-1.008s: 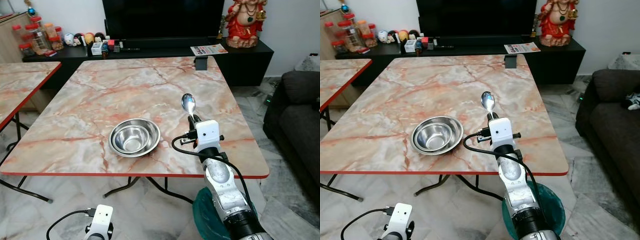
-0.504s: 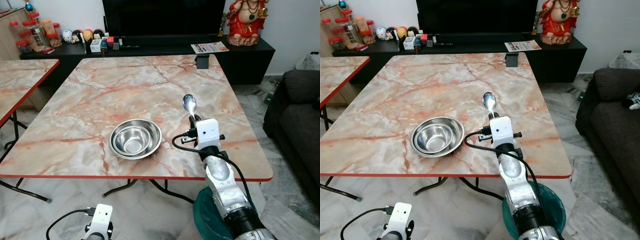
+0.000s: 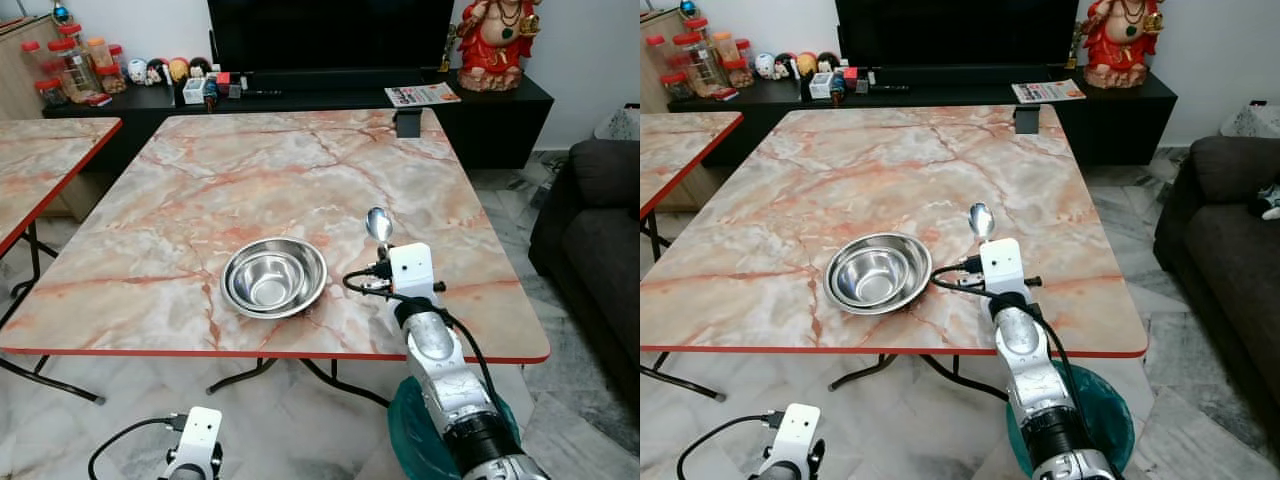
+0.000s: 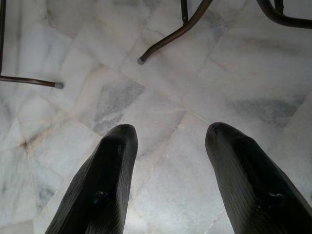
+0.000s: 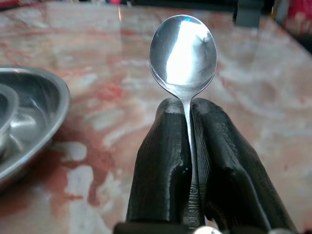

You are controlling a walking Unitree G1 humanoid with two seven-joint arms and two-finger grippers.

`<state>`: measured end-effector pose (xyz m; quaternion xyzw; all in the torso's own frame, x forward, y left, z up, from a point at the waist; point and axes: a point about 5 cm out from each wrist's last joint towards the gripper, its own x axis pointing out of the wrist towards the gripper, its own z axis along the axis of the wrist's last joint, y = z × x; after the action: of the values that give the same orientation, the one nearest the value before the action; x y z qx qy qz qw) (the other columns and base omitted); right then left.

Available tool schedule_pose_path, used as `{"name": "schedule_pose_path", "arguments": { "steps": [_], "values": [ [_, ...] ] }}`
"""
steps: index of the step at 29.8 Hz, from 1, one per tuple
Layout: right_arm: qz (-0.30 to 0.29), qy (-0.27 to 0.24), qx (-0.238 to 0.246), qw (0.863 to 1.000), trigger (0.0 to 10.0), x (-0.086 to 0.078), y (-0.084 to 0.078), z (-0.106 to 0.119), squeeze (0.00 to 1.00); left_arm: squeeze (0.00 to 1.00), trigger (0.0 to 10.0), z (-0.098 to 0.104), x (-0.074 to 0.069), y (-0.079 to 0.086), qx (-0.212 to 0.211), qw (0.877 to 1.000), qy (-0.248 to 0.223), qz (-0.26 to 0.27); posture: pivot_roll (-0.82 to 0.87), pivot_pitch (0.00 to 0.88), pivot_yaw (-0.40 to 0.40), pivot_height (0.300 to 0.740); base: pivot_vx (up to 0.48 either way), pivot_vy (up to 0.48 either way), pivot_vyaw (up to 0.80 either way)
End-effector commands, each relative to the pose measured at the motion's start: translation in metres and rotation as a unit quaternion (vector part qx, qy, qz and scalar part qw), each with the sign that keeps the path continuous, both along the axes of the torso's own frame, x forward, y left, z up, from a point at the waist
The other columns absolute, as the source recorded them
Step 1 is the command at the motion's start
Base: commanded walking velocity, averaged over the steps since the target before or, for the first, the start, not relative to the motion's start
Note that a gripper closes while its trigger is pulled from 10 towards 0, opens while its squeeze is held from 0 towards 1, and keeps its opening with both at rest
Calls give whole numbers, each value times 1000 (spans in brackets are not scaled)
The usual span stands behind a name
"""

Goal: Setting the table

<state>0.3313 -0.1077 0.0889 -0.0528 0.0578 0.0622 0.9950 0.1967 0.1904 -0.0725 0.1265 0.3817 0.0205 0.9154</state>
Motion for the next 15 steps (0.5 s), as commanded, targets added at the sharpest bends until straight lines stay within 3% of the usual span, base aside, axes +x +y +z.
{"name": "schedule_pose_path", "arguments": {
  "steps": [1,15],
  "values": [
    [-7,12,20,1000,10000,5,3,3,0,0,10000,0,0,5,4,1000,3,9,-15,3,47,740,0,0,0],
    [15,70,49,996,10000,14,26,-2,0,0,10000,0,-2,9,7,1000,7,18,-2,28,43,740,0,0,0]
  ]
}}
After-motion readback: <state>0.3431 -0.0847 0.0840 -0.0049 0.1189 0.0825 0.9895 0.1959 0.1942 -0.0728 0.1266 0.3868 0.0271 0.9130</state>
